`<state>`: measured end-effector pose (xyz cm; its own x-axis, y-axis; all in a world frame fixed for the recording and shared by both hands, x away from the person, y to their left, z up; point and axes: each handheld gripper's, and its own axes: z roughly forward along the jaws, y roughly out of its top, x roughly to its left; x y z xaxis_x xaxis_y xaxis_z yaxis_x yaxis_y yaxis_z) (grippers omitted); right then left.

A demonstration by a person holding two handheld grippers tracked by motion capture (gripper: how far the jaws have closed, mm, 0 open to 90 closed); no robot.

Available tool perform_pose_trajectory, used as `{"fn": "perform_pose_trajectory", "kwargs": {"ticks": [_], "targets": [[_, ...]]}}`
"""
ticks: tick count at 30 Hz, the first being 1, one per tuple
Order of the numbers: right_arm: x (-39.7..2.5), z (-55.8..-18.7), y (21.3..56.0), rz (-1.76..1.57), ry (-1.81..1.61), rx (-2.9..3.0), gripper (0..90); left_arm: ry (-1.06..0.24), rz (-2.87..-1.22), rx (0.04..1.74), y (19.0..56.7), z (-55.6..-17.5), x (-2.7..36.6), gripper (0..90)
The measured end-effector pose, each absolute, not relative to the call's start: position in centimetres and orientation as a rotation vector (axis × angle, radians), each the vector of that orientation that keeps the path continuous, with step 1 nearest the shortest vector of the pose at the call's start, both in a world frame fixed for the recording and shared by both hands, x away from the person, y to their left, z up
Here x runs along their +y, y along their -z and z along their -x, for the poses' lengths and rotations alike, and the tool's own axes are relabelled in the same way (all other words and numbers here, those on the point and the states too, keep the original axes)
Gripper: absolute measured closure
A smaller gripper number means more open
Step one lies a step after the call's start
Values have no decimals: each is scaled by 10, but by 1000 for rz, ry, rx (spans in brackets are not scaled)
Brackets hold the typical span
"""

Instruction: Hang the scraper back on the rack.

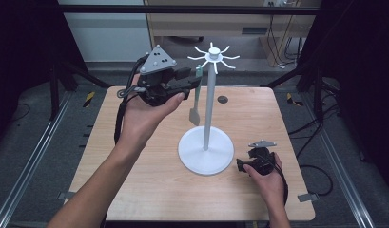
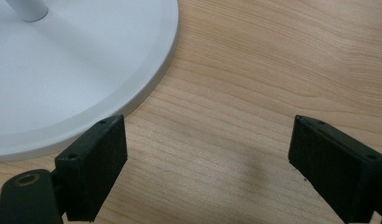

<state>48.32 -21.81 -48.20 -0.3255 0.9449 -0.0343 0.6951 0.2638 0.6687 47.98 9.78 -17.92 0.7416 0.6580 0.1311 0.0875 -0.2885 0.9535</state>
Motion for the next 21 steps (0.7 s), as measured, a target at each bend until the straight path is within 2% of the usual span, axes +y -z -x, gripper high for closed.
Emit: {"fn": "perform_pose_trajectory", "kwargs": {"ticks": [21], "targets": [[-218,-483,482,-1484,-781,2110,119,-628,-1810,603,194,-474,117,407]]}}
